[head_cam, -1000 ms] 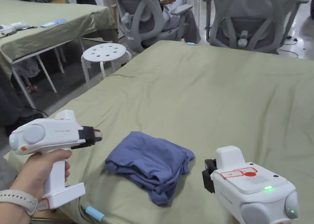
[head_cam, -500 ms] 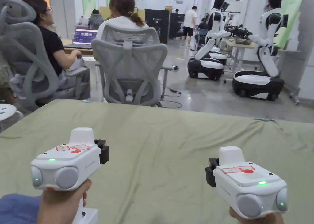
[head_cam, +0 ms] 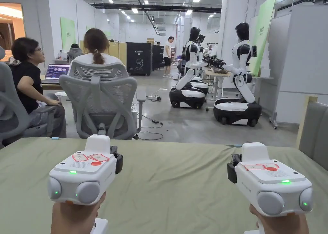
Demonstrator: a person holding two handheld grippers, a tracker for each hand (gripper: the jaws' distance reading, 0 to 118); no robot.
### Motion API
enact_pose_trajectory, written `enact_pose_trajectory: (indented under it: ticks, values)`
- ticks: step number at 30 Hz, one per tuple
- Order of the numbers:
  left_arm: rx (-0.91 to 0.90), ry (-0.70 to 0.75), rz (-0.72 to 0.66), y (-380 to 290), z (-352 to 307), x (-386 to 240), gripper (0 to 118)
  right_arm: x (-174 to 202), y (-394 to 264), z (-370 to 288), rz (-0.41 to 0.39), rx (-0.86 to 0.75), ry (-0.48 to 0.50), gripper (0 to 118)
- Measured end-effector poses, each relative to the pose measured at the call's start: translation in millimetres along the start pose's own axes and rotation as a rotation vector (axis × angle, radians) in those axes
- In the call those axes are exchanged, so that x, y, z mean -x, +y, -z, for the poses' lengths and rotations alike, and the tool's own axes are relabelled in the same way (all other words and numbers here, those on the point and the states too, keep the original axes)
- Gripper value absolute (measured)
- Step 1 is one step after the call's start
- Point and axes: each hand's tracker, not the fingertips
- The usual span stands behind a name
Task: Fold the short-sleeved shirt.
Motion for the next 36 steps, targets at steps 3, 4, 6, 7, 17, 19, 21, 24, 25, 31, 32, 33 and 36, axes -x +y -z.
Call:
enact_pose_trajectory:
  ticks: [3, 4, 6, 7, 17, 19, 21, 24, 25, 31, 32, 33, 36]
  values:
    - [-0.001, -0.001, 0.023, 4, -5, -6, 54, -2, -1, -4, 0.025, -0.021, 0.002, 51]
    - [-0.003, -0.004, 0.04, 4, -6, -9, 74, -3, 0, -4, 0.035, -0.012, 0.008, 73]
    - [-0.009, -0.003, 0.056, 5, -8, -12, 86, -6, -1, -2, 0.049, 0.003, 0.027, 88]
    - [-0.012, -0.003, 0.059, 6, -9, -12, 88, -6, -3, -4, 0.051, -0.004, 0.026, 91]
    - [-0.043, 0.005, 0.051, 12, -18, -14, 118, -11, 0, -13, 0.057, -0.03, 0.007, 118]
    - [-0.044, 0.008, 0.049, 12, -20, -13, 118, -12, 0, -14, 0.061, -0.029, 0.011, 118]
    - [-0.043, 0.008, 0.048, 12, -20, -14, 118, -11, 0, -14, 0.058, -0.026, 0.017, 118]
    - [-0.034, 0.009, 0.049, 11, -20, -12, 118, -9, 1, -16, 0.051, -0.009, 0.025, 118]
    - [-0.03, 0.009, 0.048, 10, -20, -13, 118, -9, 2, -16, 0.055, 0.0, 0.031, 118]
    - [-0.023, 0.009, 0.038, 7, -19, -10, 118, -3, 9, -16, 0.1, 0.04, 0.049, 118]
    - [-0.022, 0.008, 0.037, 6, -20, -9, 118, -1, 11, -16, 0.095, 0.037, 0.037, 118]
    - [-0.019, 0.007, 0.036, 5, -20, -9, 118, 1, 12, -17, 0.089, 0.037, 0.017, 118]
    - [-0.007, 0.002, 0.028, 1, -19, -6, 118, 7, 16, -18, 0.094, 0.063, -0.022, 118]
